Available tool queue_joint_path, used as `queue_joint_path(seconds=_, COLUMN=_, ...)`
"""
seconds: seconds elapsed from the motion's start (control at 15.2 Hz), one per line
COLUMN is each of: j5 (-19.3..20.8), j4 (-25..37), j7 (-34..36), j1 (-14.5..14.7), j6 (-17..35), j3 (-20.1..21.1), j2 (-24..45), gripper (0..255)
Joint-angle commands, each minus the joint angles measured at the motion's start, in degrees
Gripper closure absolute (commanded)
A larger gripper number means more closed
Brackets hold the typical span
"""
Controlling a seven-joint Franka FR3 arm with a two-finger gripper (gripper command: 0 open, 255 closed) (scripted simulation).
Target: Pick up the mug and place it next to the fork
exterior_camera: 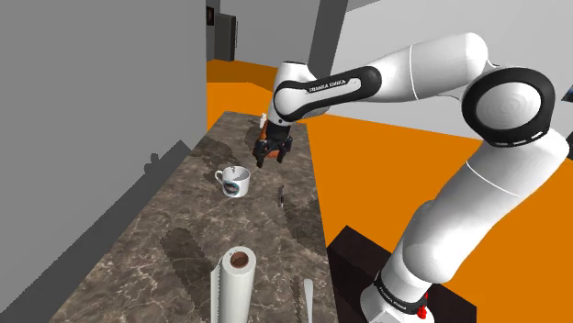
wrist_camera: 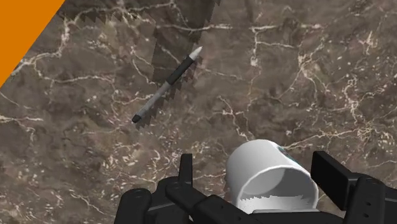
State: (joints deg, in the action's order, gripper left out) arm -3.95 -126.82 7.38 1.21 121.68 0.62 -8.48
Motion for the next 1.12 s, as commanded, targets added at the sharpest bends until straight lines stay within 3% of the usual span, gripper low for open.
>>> queue_joint_path(seconds=0.0, j5=0.1, j4=2.9, j7=-0.2, j1=0.0, j6=2.2, j3=0.0, j2=4.9, gripper=0)
queue_joint_path(seconds=0.46, j5=0.6, j4=14.7, j7=-0.7, j1=0.0, j6=6.3, j3=0.0, j2=20.4, gripper=0)
queue_joint_path(seconds=1.06, j5=0.5, j4=13.6, j7=-0.8, j1=0.2, j6=11.3, j3=0.2, j2=24.3, gripper=0)
